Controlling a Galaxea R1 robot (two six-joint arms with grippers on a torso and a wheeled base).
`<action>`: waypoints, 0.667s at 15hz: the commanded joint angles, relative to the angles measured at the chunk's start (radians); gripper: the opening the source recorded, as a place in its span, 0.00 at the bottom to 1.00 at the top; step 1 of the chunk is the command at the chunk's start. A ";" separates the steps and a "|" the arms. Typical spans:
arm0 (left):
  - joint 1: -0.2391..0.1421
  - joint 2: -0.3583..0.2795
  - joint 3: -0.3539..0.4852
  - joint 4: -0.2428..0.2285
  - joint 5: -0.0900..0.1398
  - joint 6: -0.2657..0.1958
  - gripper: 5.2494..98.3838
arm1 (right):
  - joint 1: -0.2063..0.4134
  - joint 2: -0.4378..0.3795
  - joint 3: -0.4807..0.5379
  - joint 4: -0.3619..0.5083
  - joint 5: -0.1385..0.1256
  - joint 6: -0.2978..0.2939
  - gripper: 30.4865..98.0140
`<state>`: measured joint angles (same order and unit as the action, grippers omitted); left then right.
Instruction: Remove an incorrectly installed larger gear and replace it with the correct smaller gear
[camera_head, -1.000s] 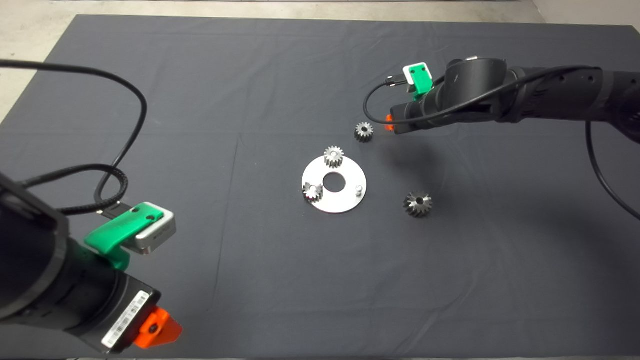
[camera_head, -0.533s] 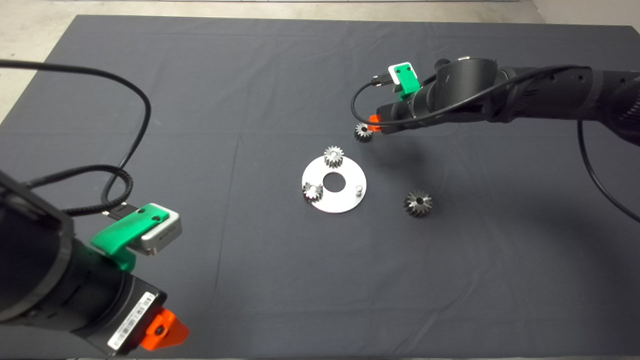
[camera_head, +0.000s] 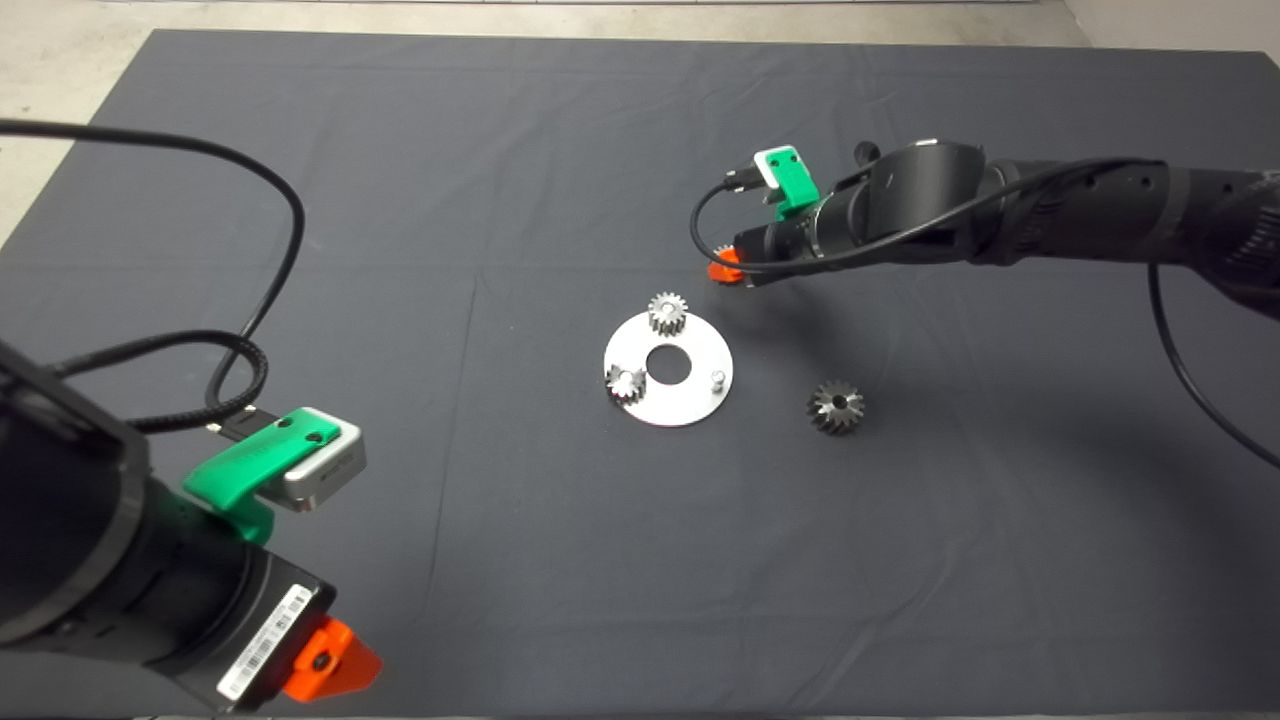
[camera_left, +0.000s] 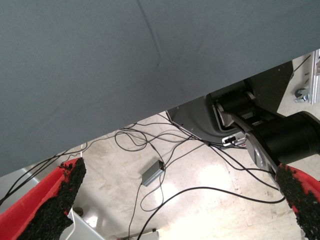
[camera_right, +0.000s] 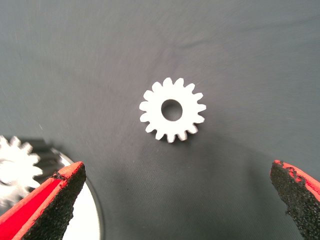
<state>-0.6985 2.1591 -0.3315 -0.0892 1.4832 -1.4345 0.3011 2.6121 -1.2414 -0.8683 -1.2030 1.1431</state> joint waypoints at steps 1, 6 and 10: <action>-0.012 -0.010 0.008 -0.009 0.003 -0.004 0.99 | 0.004 -0.003 -0.029 -0.009 0.053 -0.084 1.00; -0.012 -0.040 0.010 -0.010 0.003 -0.003 0.99 | 0.004 0.002 -0.126 -0.009 0.171 -0.125 1.00; -0.012 -0.060 0.011 -0.010 0.002 -0.001 0.99 | 0.004 0.020 -0.177 -0.009 0.233 -0.128 1.00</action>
<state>-0.6986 2.1035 -0.3315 -0.0894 1.4840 -1.4345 0.2855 2.6171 -1.3948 -0.8698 -1.0280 1.0182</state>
